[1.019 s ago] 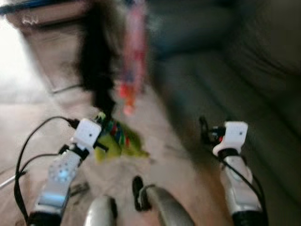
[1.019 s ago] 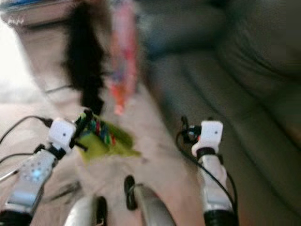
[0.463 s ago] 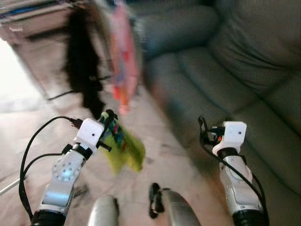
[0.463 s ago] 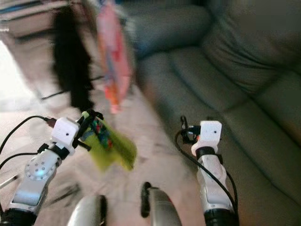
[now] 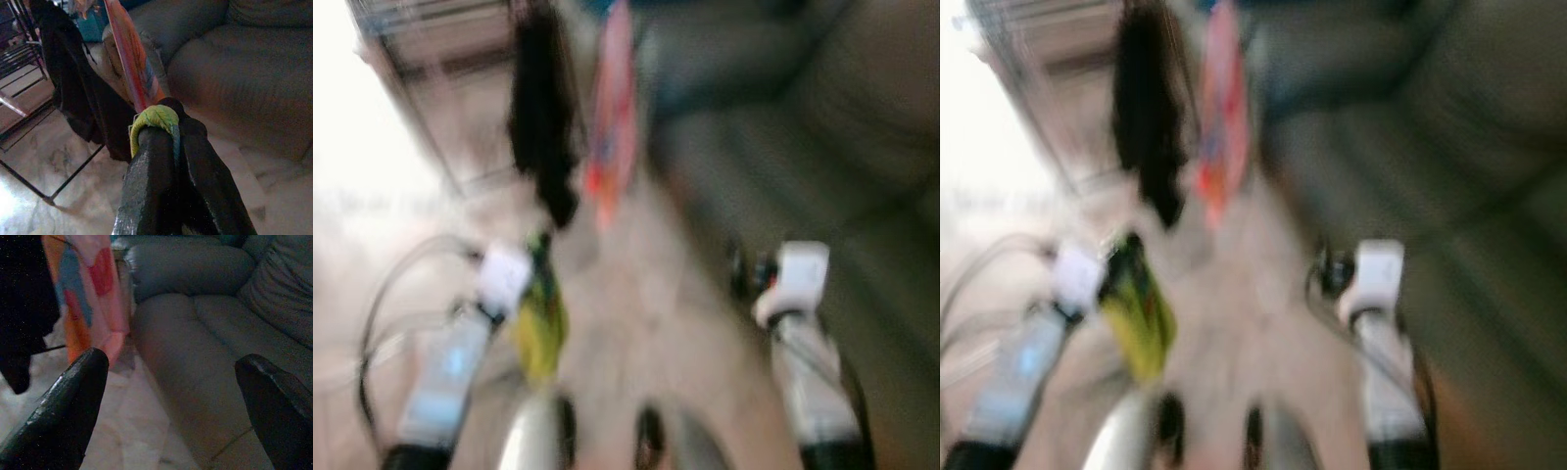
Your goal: Hang hanger
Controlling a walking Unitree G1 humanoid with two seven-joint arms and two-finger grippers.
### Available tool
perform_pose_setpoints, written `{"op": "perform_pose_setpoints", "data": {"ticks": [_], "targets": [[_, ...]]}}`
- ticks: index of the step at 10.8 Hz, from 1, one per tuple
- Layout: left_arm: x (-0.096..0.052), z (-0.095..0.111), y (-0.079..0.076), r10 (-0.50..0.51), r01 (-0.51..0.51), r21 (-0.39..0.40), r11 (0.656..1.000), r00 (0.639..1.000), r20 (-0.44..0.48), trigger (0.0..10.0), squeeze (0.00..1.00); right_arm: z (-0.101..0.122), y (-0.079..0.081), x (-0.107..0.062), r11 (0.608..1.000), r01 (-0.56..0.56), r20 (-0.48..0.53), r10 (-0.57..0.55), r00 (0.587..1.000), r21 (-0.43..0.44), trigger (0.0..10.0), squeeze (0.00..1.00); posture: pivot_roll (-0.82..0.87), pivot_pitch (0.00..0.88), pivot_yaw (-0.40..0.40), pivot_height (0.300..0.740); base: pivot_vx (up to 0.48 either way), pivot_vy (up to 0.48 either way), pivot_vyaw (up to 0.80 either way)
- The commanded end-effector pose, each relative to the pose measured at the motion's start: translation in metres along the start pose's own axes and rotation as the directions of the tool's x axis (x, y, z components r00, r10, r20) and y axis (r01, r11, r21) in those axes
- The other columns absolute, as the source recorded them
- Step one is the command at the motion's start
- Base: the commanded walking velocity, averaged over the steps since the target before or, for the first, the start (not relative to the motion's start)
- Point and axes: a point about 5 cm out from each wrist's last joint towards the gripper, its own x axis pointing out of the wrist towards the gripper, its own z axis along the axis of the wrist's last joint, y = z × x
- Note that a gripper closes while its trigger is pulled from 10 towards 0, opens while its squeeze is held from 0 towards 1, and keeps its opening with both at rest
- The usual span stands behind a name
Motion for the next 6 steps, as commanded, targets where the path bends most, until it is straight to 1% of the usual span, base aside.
{"op": "perform_pose_setpoints", "data": {"ticks": [1,2,3,4,5,6], "targets": [[0.003,0.008,0.002,0.004,-0.005,0.021,1.000,0.999,0.037,10.0,0.00,-0.003,-0.002,-0.003,1.000,0.014,-0.010,-0.014,1.000,-0.002,10.0,0.00,0.03,0.232,-0.079,0.740,0.000,0.000,0.00],[0.004,0.010,0.000,-0.013,0.011,0.037,0.999,0.999,0.050,10.0,0.00,-0.003,-0.002,-0.004,1.000,0.014,-0.011,-0.014,1.000,-0.002,10.0,0.00,0.03,0.233,-0.078,0.740,0.000,0.000,0.00],[0.005,0.015,-0.002,-0.069,0.066,0.037,0.997,0.995,0.073,10.0,0.00,-0.003,-0.002,-0.004,1.000,0.015,-0.011,-0.015,1.000,-0.003,10.0,0.00,0.03,0.235,-0.077,0.740,0.000,0.000,0.00],[0.005,0.019,-0.004,-0.161,0.158,0.045,0.986,0.984,0.082,10.0,0.00,-0.004,-0.002,-0.004,1.000,0.013,-0.012,-0.013,1.000,-0.004,10.0,0.00,0.03,0.237,-0.078,0.740,0.000,0.000,0.00],[0.007,0.019,-0.006,-0.263,0.268,-0.135,0.954,0.963,0.050,10.0,0.00,-0.004,-0.001,-0.004,1.000,0.011,-0.015,-0.011,1.000,-0.006,10.0,0.00,0.04,0.237,-0.076,0.740,0.000,0.000,0.00],[0.006,0.016,-0.008,-0.371,0.364,-0.210,0.908,0.929,0.006,10.0,0.00,-0.004,0.000,-0.003,1.000,0.011,-0.016,-0.011,1.000,-0.006,10.0,0.00,0.04,0.237,-0.074,0.740,0.000,0.000,0.00]]}}
